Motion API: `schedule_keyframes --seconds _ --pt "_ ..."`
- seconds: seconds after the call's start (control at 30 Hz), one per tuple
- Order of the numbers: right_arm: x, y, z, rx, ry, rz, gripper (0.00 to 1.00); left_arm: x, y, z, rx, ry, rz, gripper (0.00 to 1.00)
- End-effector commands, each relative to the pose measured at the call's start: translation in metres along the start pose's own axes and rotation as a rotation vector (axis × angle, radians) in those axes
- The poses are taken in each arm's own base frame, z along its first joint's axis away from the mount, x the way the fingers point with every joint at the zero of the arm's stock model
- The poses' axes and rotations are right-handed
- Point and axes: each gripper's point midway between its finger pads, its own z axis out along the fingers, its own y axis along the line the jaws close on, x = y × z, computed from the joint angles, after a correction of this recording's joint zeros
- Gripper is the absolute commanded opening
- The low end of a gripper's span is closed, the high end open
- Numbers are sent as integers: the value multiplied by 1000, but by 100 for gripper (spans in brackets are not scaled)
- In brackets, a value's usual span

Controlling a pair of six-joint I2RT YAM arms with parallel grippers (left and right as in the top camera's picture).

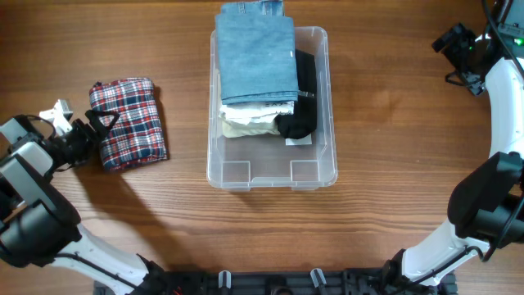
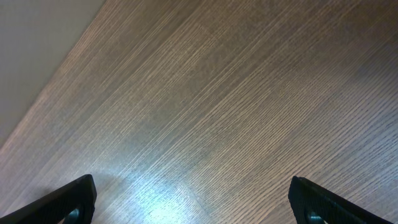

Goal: Pack container
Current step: 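Grasp the red plaid cloth with the left gripper and drag it right, then lift the plaid cloth and carry it over the bin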

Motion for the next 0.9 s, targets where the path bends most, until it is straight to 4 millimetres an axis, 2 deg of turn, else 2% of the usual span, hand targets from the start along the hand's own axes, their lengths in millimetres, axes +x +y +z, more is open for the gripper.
schedule_keyframes --seconds 0.0,0.2,0.33,0.37,0.4,0.5,0.53,0.57,0.63,0.73,0.8,0.87 --pt "2 2 3 -4 8 11 100 36 27 19 -32 91 -136 96" --pt "2 2 3 -4 8 10 100 50 17 33 -9 148 -136 90" --pt "2 2 3 -4 8 11 100 54 8 42 0 172 -107 78" --pt "2 2 3 -4 8 10 100 55 7 43 1 174 -106 72" --pt "2 2 3 -4 8 11 100 55 7 43 1 174 -106 58" --pt "2 2 3 -4 8 10 100 54 8 42 2 173 -106 25" --pt "2 2 3 -4 8 11 100 53 7 42 5 170 -102 11" --pt "2 2 3 -4 8 10 100 52 5 42 16 167 -100 4" --pt "2 2 3 -4 8 10 100 47 -4 42 73 150 -90 4" --pt "2 2 3 -4 8 11 100 27 -26 35 192 120 -78 4" --pt "2 2 3 -4 8 10 100 10 -39 28 240 101 -94 4" --pt "2 2 3 -4 8 11 100 -10 -63 15 299 83 -65 4"
